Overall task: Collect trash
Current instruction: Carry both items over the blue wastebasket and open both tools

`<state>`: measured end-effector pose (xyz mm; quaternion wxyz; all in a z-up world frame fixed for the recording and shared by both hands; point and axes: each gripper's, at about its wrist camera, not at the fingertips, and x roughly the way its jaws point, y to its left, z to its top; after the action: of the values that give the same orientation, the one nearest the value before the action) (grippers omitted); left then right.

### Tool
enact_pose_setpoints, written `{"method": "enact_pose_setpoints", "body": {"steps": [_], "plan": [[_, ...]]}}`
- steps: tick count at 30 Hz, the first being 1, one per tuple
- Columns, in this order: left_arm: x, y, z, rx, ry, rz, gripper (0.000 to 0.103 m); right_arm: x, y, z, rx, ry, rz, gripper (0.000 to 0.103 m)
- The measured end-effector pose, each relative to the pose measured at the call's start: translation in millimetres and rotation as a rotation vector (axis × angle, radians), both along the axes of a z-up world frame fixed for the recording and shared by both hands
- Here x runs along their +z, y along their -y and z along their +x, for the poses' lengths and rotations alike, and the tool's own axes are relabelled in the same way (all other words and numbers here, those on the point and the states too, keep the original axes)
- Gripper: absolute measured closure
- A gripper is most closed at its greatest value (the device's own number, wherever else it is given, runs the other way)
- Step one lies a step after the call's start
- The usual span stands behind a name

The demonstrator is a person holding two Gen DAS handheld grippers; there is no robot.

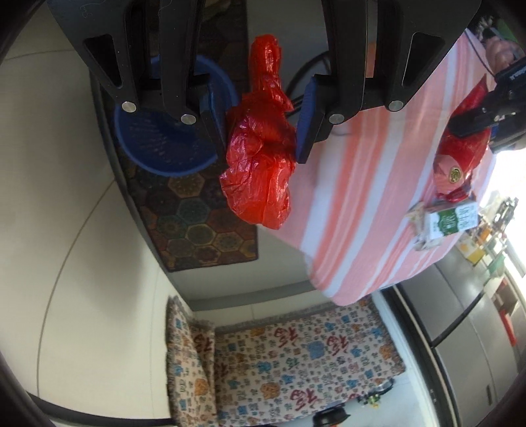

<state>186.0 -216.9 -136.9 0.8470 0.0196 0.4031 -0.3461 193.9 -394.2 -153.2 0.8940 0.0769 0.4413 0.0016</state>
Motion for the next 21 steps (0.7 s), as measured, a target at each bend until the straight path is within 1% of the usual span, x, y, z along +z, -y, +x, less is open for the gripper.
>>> {"method": "enact_pose_setpoints", "body": {"steps": [5, 7, 11, 15, 21], "plan": [[-12, 65, 22, -0.046, -0.034, -0.01, 0.093, -11, 47, 4, -0.079, -0.02, -0.007, 0.063], [-21, 85, 29, -0.057, -0.046, -0.004, 0.093, -17, 62, 4, -0.105, -0.024, -0.007, 0.063], [-49, 119, 44, -0.075, -0.089, 0.007, 0.093, -36, 85, 5, -0.139, -0.043, 0.015, 0.063], [-73, 140, 60, -0.1, -0.115, 0.03, 0.093, -50, 100, 6, -0.159, -0.068, 0.054, 0.063], [-94, 159, 70, -0.128, -0.144, 0.037, 0.093, -53, 116, 6, -0.192, -0.07, 0.072, 0.063]]}}
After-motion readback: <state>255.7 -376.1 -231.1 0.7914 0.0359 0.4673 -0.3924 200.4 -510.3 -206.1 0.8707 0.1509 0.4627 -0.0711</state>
